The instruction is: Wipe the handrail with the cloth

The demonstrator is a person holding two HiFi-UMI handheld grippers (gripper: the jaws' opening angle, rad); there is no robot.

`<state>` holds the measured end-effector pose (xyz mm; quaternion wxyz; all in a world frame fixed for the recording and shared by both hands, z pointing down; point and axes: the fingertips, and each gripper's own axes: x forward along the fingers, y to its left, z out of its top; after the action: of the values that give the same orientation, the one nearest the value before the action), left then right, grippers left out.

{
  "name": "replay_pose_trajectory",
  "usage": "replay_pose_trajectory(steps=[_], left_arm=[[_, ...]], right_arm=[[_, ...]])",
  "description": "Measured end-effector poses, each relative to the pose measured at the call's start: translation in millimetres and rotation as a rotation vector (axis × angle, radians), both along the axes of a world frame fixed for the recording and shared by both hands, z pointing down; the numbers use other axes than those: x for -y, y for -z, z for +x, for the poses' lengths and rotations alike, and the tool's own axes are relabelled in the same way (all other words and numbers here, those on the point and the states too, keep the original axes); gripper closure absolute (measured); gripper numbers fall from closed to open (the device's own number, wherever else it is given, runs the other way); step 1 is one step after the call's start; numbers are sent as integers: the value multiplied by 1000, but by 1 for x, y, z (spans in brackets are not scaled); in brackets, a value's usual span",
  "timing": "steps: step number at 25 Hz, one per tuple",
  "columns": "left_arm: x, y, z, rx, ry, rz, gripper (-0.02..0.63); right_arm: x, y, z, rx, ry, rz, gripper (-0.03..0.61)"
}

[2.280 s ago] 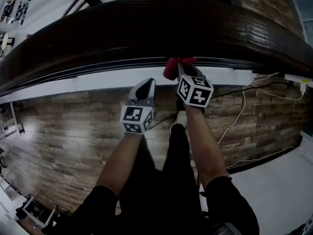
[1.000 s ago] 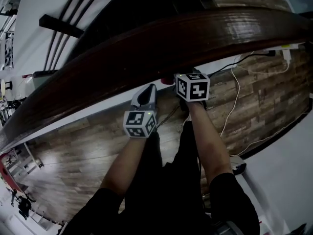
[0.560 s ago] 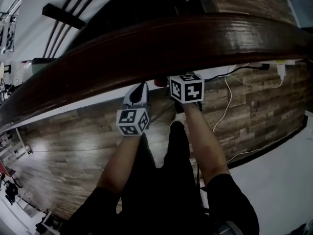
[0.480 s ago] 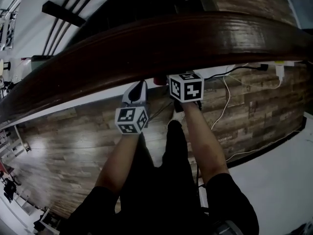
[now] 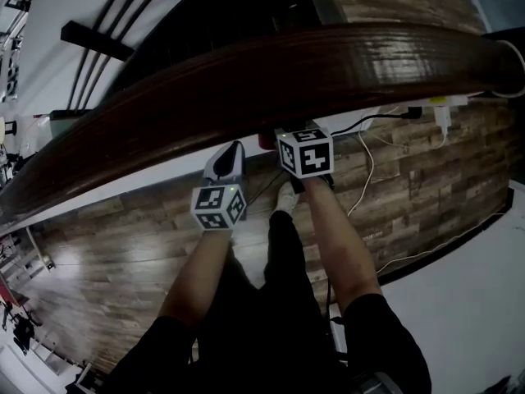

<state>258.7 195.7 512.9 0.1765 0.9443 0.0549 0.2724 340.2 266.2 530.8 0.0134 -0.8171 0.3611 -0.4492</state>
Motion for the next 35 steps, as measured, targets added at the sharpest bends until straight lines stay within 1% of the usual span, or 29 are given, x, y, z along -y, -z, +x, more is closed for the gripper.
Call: replay_pose_trajectory(steps=[4,11,19,24,30,35], left_arm=[[-17,-1,11,8,-29,9,614],[-48,1,27,17,-75,33,614],[-75,4,39,21,-79,34,614],[-89,3,42,27,-86,29,614],[-92,5,42,39,-86,20,614],[-102,5,47,38,-99,12,614]], right_arm=[[-21,-2,12,9,-38,6,535],[-51,-3,25,20,-76,28,535],[-72,-3,34,28,-75,38,535],[-95,-1,49,64,-111,66,535],[-112,4,63,104,-166,69,535],[-124,5,71,107,-189,68,535]])
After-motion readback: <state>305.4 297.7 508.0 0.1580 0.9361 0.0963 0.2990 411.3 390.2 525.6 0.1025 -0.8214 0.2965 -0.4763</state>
